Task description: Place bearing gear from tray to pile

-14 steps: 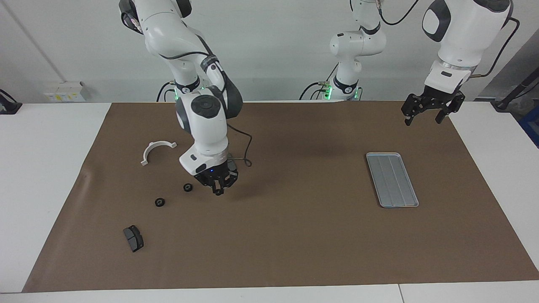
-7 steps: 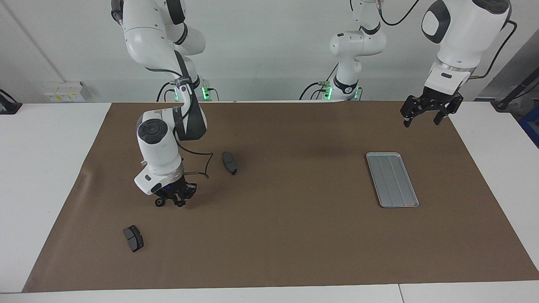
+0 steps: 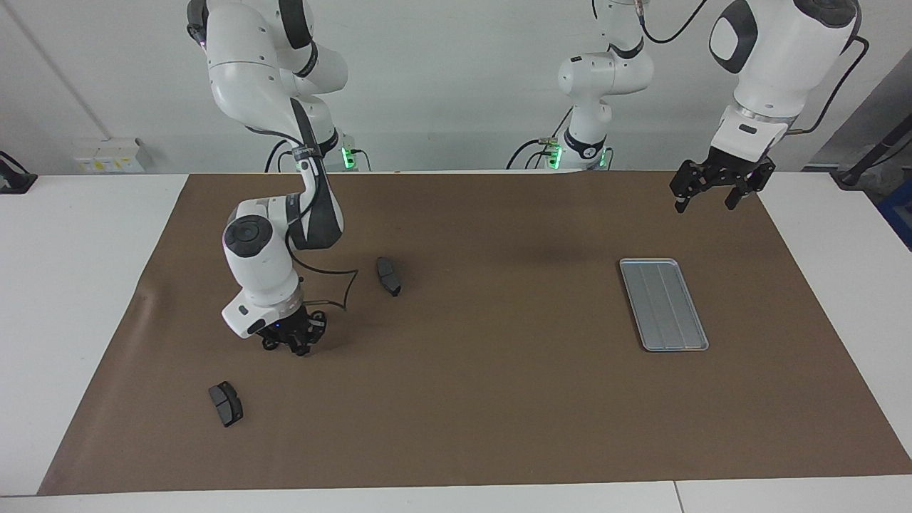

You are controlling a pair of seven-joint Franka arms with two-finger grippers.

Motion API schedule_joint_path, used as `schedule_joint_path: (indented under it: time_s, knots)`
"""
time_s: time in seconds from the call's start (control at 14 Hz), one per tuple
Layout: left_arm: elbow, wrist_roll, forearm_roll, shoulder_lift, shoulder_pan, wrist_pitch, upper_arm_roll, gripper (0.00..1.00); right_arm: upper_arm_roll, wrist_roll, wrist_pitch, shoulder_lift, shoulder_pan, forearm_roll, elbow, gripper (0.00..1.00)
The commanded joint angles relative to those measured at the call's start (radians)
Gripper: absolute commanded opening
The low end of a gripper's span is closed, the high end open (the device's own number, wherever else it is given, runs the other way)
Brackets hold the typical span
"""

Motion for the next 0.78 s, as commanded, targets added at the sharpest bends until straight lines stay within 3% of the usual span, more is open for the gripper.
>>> schedule_joint_path:
  time_s: [0.0, 0.36, 0.57, 0.71]
  knots:
    - [-0.015, -0.009, -0.012, -0.022, 0.013, -0.014, -0.005, 1.00, -0.004, -0.034, 0.029, -0.004, -0.003, 0.032, -0.009, 1.00]
    - [-0.015, -0.009, -0.012, -0.022, 0.013, -0.014, -0.005, 1.00, -0.007, -0.022, -0.061, -0.129, 0.002, 0.031, 0.031, 1.00]
    - [-0.015, -0.009, -0.012, -0.022, 0.013, -0.016, -0.005, 1.00, -0.015, -0.022, -0.275, -0.204, 0.000, 0.023, 0.126, 1.00]
    - [-0.015, -0.009, -0.012, -0.022, 0.013, -0.014, -0.005, 1.00, -0.039, -0.023, -0.346, -0.278, -0.001, 0.032, 0.132, 1.00]
